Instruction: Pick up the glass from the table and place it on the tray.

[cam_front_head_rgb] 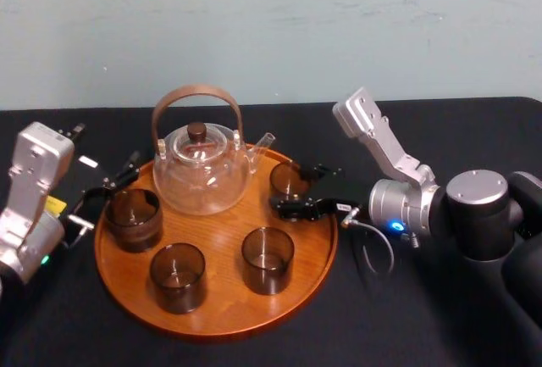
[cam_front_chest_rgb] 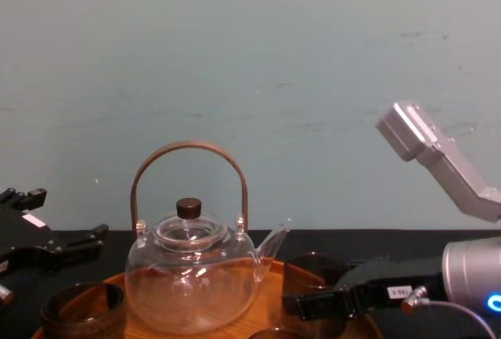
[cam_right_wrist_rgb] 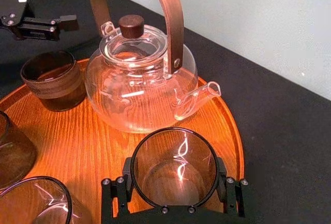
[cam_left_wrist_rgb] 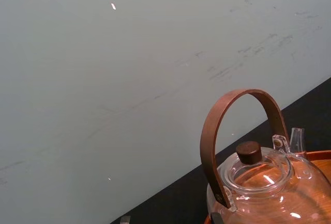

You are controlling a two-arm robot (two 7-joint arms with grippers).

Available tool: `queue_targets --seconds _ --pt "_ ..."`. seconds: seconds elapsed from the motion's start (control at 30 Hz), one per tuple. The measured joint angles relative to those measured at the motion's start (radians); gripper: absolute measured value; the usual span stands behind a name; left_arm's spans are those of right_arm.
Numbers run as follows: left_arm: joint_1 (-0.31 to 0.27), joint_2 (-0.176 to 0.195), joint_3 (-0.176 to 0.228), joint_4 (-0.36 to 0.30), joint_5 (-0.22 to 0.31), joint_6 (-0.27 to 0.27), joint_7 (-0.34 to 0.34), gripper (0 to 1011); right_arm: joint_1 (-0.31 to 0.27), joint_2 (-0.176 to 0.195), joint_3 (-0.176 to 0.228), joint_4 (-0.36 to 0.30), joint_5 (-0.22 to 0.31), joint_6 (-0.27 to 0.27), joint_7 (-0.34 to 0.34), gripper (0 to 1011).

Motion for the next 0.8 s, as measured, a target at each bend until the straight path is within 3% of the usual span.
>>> queue_targets --seconds 0.2,0.8 --pt "0.000 0.000 0.000 0.000 0.000 0.000 0.000 1002 0.012 -0.018 -0.003 0.042 -0.004 -0.009 0.008 907" --pt "0.000 0.000 0.000 0.000 0.000 0.000 0.000 1001 0.021 -0.037 -0.001 0.088 -0.015 -0.020 0.014 908"
